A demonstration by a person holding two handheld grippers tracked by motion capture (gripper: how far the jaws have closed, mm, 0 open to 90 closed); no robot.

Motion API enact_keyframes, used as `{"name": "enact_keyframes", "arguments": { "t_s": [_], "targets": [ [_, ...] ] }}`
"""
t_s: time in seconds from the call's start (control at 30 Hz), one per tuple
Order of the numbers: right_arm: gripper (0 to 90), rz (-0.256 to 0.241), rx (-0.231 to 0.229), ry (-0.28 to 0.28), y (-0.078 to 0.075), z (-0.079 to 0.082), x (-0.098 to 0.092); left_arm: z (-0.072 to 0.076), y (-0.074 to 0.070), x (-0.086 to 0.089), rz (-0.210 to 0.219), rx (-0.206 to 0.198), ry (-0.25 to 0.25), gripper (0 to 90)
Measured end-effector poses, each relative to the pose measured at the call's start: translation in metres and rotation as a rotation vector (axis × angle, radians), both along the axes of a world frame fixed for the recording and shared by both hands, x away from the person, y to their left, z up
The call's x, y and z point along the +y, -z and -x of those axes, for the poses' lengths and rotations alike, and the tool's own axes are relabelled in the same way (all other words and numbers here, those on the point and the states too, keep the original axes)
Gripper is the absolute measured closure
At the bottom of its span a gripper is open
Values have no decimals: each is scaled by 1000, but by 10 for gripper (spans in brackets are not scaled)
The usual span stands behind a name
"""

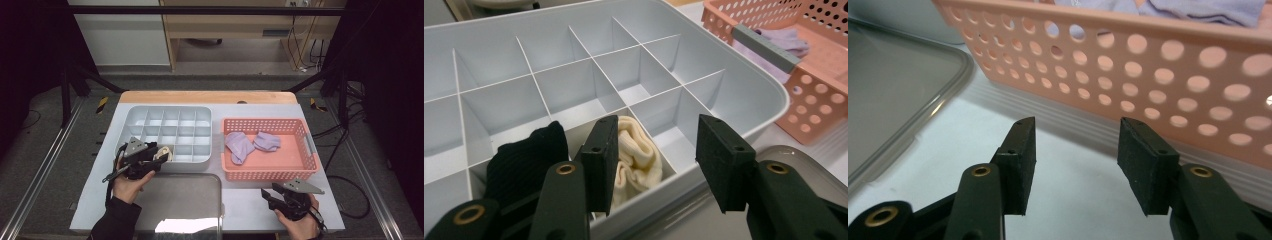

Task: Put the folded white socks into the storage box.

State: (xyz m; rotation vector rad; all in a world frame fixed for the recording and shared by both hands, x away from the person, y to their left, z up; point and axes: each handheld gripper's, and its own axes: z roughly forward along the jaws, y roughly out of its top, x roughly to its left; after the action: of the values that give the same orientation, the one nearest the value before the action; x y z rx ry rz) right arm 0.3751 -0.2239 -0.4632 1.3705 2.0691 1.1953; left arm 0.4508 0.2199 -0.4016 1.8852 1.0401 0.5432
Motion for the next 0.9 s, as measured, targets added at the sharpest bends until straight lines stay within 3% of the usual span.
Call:
{"name": "enact_keyframes", "arguments": {
  "t_s": [0.1,0.2,0.43,0.9],
  "targets": [
    [506,-1,-15,0,-5,2,1,12,0,4,-1,-39,4,504],
    [505,-2,-23,2,-9,4,0,24,2,7,16,-53,16,492],
    [507,12,-50,16,-19,4,-3,40,17,11,50,-6,21,466],
    [472,-14,-100,23,-39,-7,2,58,47,12,39,77,11,329]
  ]
}}
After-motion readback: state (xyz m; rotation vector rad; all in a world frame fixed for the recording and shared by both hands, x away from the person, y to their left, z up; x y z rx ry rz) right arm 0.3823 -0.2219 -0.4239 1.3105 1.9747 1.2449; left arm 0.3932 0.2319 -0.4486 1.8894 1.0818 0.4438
